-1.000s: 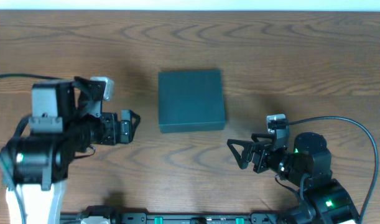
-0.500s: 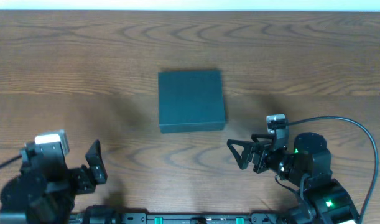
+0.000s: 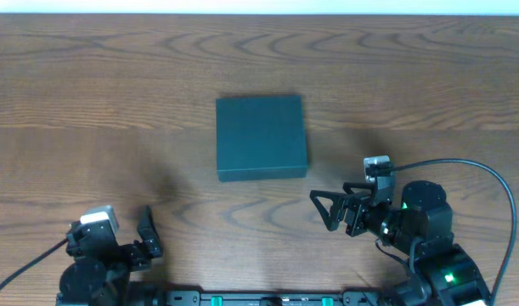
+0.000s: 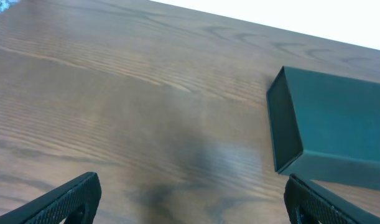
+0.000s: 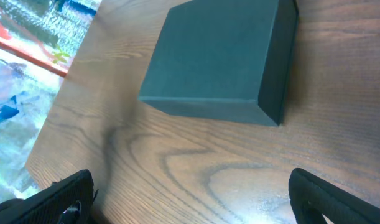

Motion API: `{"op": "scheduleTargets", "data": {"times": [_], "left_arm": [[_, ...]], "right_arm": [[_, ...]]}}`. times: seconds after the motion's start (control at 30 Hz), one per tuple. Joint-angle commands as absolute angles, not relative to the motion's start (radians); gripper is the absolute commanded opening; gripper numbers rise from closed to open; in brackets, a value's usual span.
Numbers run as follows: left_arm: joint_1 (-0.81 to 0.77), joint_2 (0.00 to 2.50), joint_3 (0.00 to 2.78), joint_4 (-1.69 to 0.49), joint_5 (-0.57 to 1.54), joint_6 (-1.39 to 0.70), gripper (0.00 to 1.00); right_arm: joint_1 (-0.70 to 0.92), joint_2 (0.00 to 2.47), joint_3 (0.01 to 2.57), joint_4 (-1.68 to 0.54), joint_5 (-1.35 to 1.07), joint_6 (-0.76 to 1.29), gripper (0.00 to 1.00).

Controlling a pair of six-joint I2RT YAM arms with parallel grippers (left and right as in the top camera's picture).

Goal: Pack container

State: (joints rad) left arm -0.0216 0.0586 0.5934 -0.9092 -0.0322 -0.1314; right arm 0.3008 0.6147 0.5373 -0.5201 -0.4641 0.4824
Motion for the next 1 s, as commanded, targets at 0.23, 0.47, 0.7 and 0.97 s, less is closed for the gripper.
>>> {"op": "scheduleTargets", "data": {"times": [0.23, 0.47, 0.7, 0.97], "left_arm": [[-0.027, 0.004, 0.474, -0.881, -0.029, -0.139, 0.95], [-0.027, 0.004, 0.369, -0.786, -0.037, -0.139, 0.95], [-0.027, 0.004, 0.274, -0.674, -0.038, -0.139, 0.95], [-0.027, 0.004, 0.178, -0.569, -0.065, -0.138, 0.95]], "right_arm": [[0.289, 0.614, 0.542, -0.521, -0.472, 0.485, 1.0], [0.289, 0.614, 0.542, -0.521, -0.472, 0.485, 0.99], [0.289, 0.614, 0.542, -0.521, -0.472, 0.485, 0.99], [0.289, 0.614, 0.542, -0.521, -0.472, 0.485, 0.99]]}}
